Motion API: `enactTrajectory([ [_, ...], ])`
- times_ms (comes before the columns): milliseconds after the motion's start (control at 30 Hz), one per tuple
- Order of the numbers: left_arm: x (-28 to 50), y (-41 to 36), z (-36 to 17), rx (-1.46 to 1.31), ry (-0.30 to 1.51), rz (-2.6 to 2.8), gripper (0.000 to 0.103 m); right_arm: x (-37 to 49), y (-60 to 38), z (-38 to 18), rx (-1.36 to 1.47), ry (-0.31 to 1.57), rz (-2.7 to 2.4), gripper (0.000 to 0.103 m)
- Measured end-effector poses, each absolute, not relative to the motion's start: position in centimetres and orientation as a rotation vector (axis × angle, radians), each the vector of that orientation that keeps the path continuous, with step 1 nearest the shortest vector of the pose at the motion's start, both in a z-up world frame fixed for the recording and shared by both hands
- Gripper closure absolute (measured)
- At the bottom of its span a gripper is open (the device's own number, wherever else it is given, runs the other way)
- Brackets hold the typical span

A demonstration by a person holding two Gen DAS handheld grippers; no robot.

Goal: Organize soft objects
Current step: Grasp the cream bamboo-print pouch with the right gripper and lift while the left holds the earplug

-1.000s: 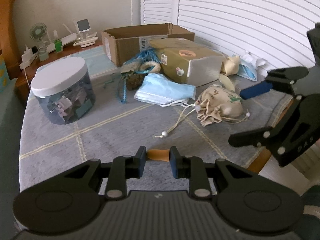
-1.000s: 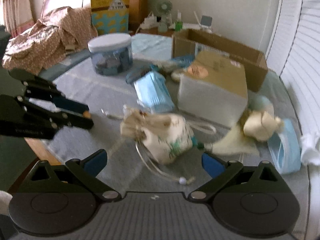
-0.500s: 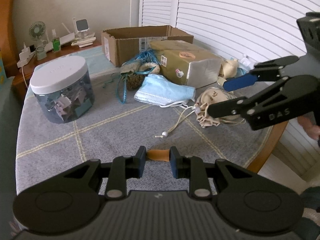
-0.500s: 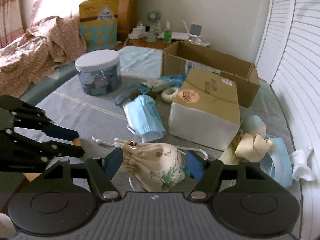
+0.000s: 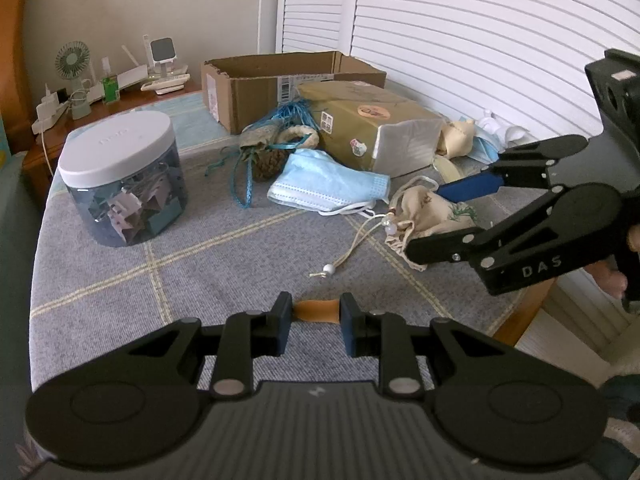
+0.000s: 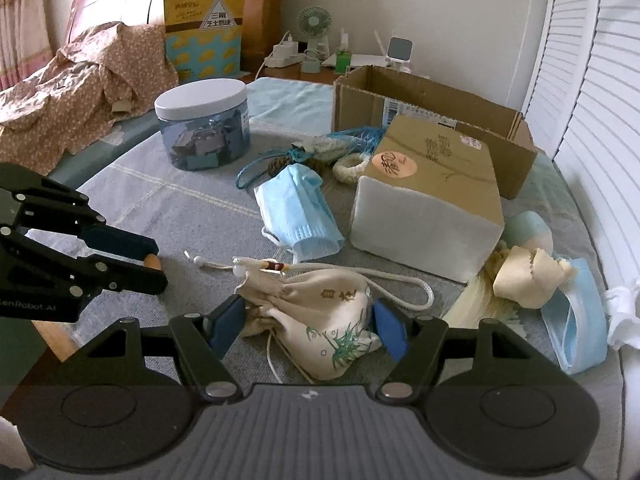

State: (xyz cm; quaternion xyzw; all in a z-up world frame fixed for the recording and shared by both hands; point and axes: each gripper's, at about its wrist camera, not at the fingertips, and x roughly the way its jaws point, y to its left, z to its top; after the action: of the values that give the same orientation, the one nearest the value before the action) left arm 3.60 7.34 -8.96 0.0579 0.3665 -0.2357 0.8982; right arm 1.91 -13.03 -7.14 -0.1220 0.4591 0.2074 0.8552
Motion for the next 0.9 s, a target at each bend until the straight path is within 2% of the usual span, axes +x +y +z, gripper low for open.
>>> enactTrajectory([
  [100,3.6,7.3,-9.0,0.121,0.759,-0.486,0.079,2.0,-13.2,-6.5,-0.232,0.965,0.429,0.026],
  [233,3.6,7.2,-9.0,0.129,0.760,-0.484,0.079,1.8,-13.2,-6.2,-0.273,0.945,0.413,0.014],
  [567,4.1,7.3,-8.9,0.122,0.774,-0.491,0.079,2.1,-13.6,-6.6,-0.325,0.969,0.521,0.015],
  [633,4.2,7.3,-8.9,0.119,0.777,-0.491,0.079,2.1,-13.7,-6.6,-0.338,0.972,0.541,0.019],
  [867,4.3,7.1,-9.0,0.129,0.783,-0.488,0.079,1.8,-14.5,-6.2,-0.340,0.973,0.562,0.019],
  [900,4.3,7.0,-9.0,0.130,0.784,-0.486,0.079,1.8,-14.4,-6.5,-0.350,0.975,0.559,0.023],
])
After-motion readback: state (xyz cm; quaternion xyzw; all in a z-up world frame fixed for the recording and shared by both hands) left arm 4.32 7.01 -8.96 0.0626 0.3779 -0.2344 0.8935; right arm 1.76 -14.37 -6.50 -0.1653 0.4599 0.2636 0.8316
